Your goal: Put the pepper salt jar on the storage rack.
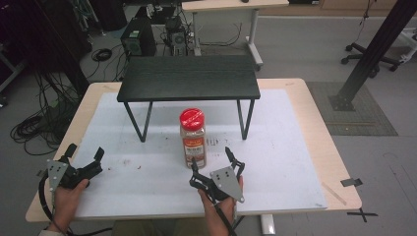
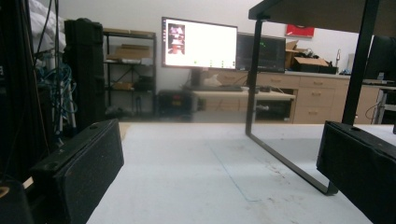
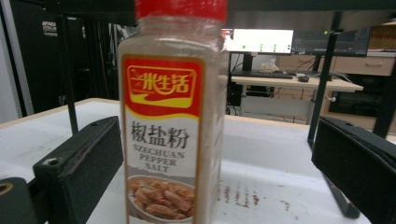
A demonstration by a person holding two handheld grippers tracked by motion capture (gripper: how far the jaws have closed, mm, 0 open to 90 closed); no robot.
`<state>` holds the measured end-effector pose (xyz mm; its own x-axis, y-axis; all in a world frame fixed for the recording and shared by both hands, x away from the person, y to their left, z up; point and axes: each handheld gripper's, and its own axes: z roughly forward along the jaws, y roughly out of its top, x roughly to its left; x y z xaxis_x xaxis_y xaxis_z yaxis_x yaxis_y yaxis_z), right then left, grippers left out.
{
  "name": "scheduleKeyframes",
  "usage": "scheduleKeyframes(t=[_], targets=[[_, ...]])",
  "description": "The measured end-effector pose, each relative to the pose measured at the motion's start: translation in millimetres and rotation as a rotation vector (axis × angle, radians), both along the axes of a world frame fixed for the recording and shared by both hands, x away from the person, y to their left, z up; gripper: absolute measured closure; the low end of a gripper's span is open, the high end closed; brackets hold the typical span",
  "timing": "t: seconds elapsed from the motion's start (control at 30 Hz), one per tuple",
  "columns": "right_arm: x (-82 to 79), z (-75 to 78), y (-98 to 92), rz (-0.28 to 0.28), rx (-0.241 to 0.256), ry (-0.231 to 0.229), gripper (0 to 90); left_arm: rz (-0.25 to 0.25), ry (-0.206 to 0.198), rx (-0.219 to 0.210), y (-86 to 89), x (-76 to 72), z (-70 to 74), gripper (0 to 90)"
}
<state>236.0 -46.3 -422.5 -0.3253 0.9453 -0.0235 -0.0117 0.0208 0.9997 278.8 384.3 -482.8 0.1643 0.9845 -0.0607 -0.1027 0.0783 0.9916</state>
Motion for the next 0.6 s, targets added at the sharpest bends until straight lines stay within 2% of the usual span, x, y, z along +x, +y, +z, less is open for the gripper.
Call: scheduleKeyframes(t=[0.17, 0.6], targets=[[1.6, -5.4, 11.5, -0.006, 0.015, 0.020, 1.6, -0.003, -0.001, -0.002, 0.2, -0.1, 0.0, 0.9], [6.1, -14.4, 34.8, -0.040, 0.008, 0.041, 1.3, -0.006, -0.002, -0.005, 0.4, -0.2, -0.1, 0.9]])
